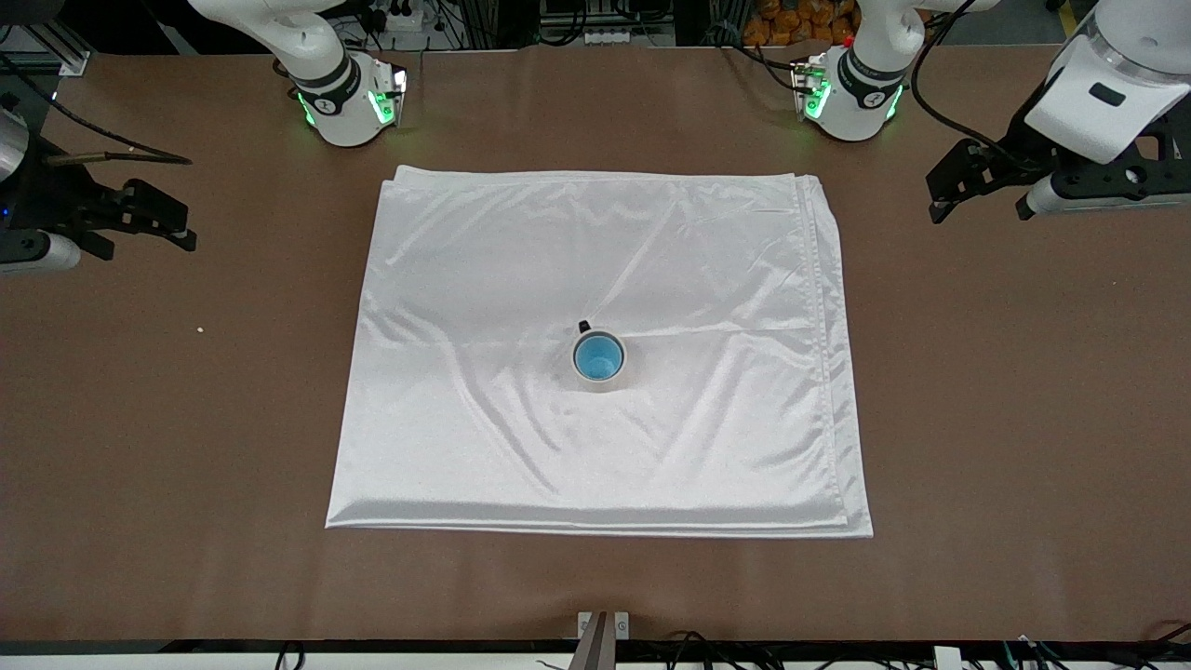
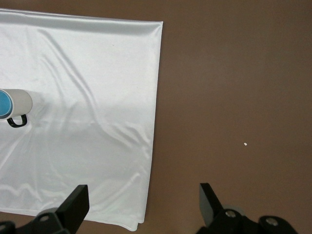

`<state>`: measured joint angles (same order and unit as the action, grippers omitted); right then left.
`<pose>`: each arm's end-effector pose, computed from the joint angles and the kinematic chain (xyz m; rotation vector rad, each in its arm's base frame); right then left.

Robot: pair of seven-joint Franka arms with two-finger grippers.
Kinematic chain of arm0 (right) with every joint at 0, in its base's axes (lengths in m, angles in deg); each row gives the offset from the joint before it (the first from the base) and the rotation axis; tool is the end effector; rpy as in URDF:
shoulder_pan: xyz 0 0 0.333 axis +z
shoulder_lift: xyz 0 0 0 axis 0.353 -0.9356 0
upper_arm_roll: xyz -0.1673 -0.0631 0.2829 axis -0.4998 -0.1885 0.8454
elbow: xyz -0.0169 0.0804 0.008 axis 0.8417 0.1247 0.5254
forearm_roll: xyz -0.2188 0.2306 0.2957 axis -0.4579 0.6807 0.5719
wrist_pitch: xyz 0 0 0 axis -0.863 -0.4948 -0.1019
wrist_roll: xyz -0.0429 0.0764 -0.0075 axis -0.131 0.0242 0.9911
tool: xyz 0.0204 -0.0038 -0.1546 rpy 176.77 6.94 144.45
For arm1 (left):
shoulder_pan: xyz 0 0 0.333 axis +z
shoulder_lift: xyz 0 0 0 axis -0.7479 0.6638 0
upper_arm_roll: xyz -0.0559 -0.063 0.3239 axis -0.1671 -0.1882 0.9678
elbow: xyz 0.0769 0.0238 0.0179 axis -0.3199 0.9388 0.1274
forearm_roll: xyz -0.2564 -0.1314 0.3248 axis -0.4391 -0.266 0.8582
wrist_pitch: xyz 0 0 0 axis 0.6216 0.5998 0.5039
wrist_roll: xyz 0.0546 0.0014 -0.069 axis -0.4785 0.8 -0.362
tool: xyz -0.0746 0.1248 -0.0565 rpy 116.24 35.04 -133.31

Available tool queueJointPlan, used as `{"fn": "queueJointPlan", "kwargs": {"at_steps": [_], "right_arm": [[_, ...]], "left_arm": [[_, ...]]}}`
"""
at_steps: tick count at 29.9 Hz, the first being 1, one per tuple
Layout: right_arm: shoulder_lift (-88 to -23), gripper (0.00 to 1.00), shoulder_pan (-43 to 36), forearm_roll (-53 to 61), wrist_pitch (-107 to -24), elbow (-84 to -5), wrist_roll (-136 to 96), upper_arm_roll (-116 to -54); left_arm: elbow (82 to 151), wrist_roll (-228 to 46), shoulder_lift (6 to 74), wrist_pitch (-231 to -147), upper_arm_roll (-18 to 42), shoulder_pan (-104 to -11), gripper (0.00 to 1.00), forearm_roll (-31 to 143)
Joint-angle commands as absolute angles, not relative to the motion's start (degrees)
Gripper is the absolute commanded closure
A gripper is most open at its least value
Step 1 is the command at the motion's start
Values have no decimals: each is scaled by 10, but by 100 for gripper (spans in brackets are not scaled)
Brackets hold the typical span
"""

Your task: Place blue cup into white mug on cloth

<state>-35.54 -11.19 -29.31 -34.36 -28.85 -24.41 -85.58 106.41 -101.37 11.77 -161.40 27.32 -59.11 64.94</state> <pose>0.6019 0.0484 0.6132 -3.0868 -0.1197 0.0567 0.5664 -0.1387 0.6319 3.1308 0.0793 0.0958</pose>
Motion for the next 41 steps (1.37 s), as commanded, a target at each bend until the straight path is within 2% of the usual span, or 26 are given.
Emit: {"fn": "queueJointPlan", "kwargs": {"at_steps": [1, 21, 28, 41], "right_arm": [[-361, 0, -111, -283, -334, -277, -238, -858], [-361, 0, -116, -284, -334, -277, -237, -858], [-360, 0, -116, -291, -334, -277, -236, -862], [-357, 0, -116, -291, -323, -280, -235, -862]], "left_arm": [[1006, -990, 155, -1577, 286, -590, 0, 637], [1009, -938, 162, -1579, 280, -561, 0, 638], [1009, -919, 165, -1579, 255, -535, 0, 638], [1009, -920, 169, -1579, 254, -536, 0, 639]]}}
